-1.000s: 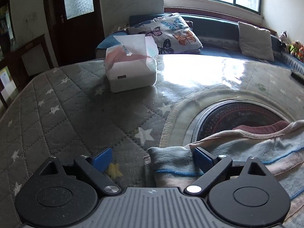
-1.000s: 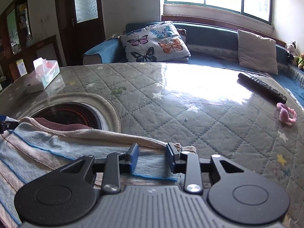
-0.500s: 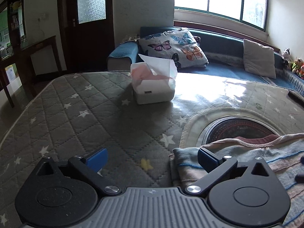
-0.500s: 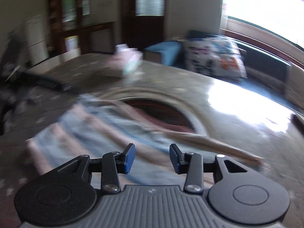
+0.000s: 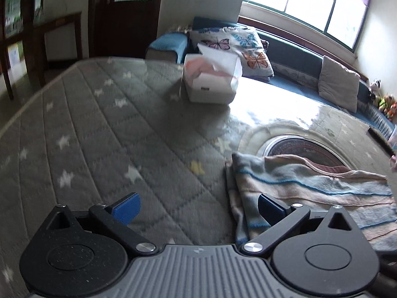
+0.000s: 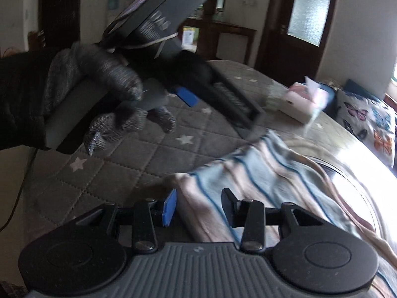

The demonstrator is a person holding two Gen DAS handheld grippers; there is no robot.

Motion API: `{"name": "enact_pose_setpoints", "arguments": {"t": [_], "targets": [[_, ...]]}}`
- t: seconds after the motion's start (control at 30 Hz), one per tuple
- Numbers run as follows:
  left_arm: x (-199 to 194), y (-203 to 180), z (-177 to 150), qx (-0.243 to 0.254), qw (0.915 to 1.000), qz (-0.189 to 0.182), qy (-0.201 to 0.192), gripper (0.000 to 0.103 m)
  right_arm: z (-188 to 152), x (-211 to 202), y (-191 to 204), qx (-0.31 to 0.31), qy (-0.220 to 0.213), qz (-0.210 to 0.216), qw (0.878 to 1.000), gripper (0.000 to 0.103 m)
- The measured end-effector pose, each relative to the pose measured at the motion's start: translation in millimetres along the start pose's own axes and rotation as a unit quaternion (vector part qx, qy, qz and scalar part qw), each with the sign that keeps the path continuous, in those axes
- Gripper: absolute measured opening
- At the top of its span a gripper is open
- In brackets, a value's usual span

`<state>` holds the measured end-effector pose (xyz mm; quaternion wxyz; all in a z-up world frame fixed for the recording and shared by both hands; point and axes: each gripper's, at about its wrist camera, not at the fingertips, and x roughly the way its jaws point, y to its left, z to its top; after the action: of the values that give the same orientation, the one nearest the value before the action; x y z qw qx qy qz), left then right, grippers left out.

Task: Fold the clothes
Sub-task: 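Grasp one end of the folded shirt with the left gripper and lift it, then fold the held end over the rest of the shirt with the left gripper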

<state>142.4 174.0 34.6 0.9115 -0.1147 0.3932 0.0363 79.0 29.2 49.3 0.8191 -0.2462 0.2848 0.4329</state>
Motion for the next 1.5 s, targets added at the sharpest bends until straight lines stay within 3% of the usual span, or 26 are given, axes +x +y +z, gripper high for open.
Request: {"name": "enact_pose_setpoints", "arguments": {"t": [0.2, 0.27, 0.37, 0.7, 0.83, 0.9, 0.97, 1.07, 1.33, 1.5], "targets": [[1.9, 4.3, -8.2, -0.032, 0.9991, -0.021, 0.016, 0.101, 1.3, 19.7, 32.9, -0.055, 0.008, -0.030, 0.998, 0.038], [1.9, 5.1, -10.3, -0.045, 0.9982, -0.033, 0.021, 0.101, 1.6, 19.8, 37.3, -0.058, 0.006, -0.035, 0.998, 0.026], [1.2, 6.2, -12.9, -0.069, 0.9956, -0.055, 0.031, 0.098, 2.9, 11.8, 35.3, -0.041, -0.003, -0.033, 0.999, 0.012], [0.5, -1.8, -19.2, -0.143, 0.9790, -0.133, 0.060, 0.083, 6.3, -33.9, 13.7, 0.025, -0.054, -0.024, 0.998, 0.008], [0.3, -1.9, -27.2, -0.177, 0.9684, -0.161, 0.069, 0.065, 3.3, -51.5, 12.2, 0.032, -0.069, -0.016, 0.997, 0.007], [3.3, -0.3, -33.8, -0.201, 0.9587, -0.185, 0.080, 0.054, 1.3, -57.9, 13.1, 0.033, -0.075, -0.012, 0.997, 0.007], [8.1, 0.4, -41.0, -0.220, 0.9502, -0.201, 0.090, 0.031, -0.4, -63.2, 14.0, 0.032, -0.079, -0.007, 0.996, 0.007], [12.6, 1.0, -47.7, -0.237, 0.9432, -0.212, 0.097, 0.015, -4.1, -68.9, 16.6, 0.032, -0.079, -0.001, 0.996, 0.007], [11.6, -3.4, -41.1, -0.222, 0.9489, -0.204, 0.092, 0.013, -20.5, -87.6, -3.4, 0.064, -0.068, 0.015, 0.995, 0.017], [10.6, -3.5, -40.6, -0.219, 0.9506, -0.201, 0.090, 0.013, -34.0, -90.3, -36.6, 0.101, -0.052, -0.022, 0.993, 0.017]]}}
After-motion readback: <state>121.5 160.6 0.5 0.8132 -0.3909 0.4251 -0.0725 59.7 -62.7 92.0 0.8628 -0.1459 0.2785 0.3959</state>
